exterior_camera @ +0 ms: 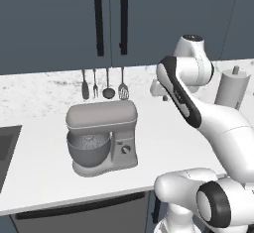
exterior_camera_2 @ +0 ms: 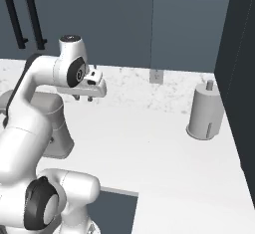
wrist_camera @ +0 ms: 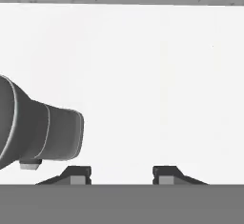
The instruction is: Navigate to the shelves.
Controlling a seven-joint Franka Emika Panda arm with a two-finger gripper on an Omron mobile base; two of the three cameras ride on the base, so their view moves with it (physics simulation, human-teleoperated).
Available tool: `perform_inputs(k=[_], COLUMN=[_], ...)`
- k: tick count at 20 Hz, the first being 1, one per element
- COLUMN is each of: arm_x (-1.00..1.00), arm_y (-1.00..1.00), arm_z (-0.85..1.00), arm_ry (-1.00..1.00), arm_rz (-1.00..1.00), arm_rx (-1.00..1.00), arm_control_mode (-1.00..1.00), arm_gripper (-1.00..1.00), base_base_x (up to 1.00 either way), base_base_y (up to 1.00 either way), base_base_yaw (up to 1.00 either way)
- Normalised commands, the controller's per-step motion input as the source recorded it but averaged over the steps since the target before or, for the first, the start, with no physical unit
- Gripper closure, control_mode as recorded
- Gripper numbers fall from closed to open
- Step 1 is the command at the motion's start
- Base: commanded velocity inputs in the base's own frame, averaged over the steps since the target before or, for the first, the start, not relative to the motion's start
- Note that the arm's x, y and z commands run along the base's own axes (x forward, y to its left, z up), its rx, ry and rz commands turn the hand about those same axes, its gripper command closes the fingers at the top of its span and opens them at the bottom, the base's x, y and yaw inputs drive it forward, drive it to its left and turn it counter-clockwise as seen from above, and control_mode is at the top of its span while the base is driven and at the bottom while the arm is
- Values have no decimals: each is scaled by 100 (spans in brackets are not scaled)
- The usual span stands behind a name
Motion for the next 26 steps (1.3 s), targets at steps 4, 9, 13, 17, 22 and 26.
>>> perform_inputs(k=[4, 9, 13, 17, 22, 26], arm_x=[-50, -100, -100, -58, -28, 0], arm_y=[0, 6, 0, 0, 1, 0], arm_z=[0, 0, 0, -1, -4, 0], arm_ry=[-2, -12, -16, -11, -12, 0], arm_rz=[0, 0, 0, 0, 0, 0], arm_rx=[0, 0, 0, 0, 0, 0], arm_control_mode=[-100, -100, -100, -100, -100, 100], arm_gripper=[-100, -100, -100, -100, -100, -100], base_base_x=[0, 0, 0, 0, 0, -61], base_base_y=[0, 0, 0, 0, 0, 69], base_base_yaw=[0, 0, 0, 0, 0, -6])
